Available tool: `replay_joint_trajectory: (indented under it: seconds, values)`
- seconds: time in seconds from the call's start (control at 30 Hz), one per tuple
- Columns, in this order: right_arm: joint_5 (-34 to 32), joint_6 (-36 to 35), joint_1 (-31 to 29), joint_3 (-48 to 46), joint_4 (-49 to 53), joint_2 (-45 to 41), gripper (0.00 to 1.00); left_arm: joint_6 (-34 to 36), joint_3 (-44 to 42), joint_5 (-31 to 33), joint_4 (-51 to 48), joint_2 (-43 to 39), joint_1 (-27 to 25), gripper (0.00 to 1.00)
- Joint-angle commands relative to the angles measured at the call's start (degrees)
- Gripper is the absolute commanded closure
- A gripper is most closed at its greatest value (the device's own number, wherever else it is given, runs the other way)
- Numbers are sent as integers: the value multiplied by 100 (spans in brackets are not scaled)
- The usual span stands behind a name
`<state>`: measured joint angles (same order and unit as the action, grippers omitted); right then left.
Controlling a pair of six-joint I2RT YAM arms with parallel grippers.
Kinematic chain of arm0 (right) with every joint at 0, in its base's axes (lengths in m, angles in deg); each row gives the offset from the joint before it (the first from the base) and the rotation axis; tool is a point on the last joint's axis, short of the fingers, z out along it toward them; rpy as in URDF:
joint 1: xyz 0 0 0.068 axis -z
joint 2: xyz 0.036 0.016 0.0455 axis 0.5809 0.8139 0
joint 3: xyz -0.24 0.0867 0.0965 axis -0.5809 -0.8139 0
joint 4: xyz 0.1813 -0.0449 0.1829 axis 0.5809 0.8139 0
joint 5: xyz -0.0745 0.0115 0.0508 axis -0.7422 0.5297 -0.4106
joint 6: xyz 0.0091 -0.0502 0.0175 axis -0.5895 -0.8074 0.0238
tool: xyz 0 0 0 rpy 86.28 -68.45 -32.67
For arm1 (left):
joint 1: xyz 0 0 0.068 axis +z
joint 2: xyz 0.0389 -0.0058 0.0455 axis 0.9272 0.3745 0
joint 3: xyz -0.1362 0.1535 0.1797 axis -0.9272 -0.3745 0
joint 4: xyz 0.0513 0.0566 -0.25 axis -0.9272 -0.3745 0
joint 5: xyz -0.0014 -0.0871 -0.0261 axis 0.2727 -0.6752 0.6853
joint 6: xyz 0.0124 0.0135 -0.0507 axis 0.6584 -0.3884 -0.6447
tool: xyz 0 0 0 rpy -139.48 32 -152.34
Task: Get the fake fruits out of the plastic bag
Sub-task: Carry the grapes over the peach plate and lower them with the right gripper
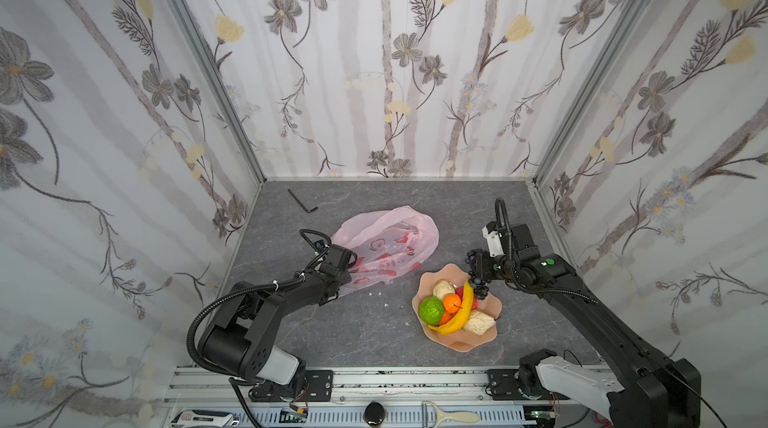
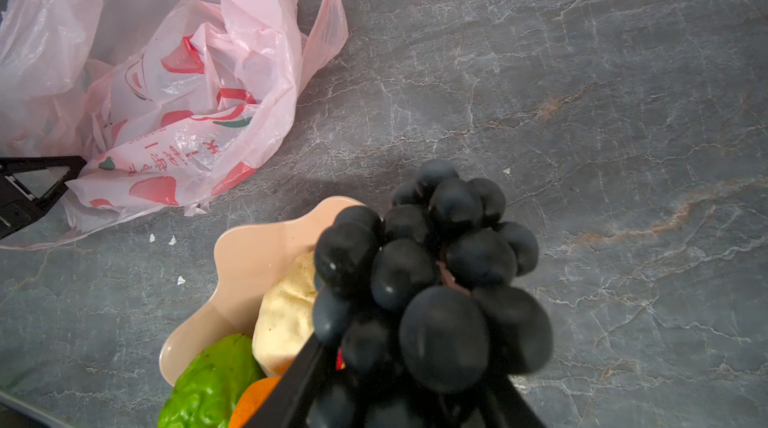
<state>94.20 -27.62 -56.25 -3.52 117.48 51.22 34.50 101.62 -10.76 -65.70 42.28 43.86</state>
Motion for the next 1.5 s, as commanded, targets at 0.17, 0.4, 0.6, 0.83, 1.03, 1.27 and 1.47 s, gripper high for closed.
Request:
replay_joint_trajectory:
  seconds: [0.17,0.4,0.6,0.83,1.03,1.27,1.47]
  values:
    - [124,-436,-164,464,315,392,54,3,-12,149,49,-2,6,100]
    - [142,-730,-293,664,784,640,53,3,-15,151,52,12,6,100]
    - [254,-834,-426,747,806,875,53,-15,27,130,53,25,6,100]
    - [283,-950,-479,972,951,1069,52,3,11,145,45,37,6,100]
    - [282,-1037,-589,1008,1040,1197,51,-6,11,157,57,59,6,100]
    - [278,-1057,-672,1032,1055,1344,48,-3,39,155,58,86,6,100]
    - [112,-1014,-713,1095,1064,1461,44,1,47,148,57,95,5,100]
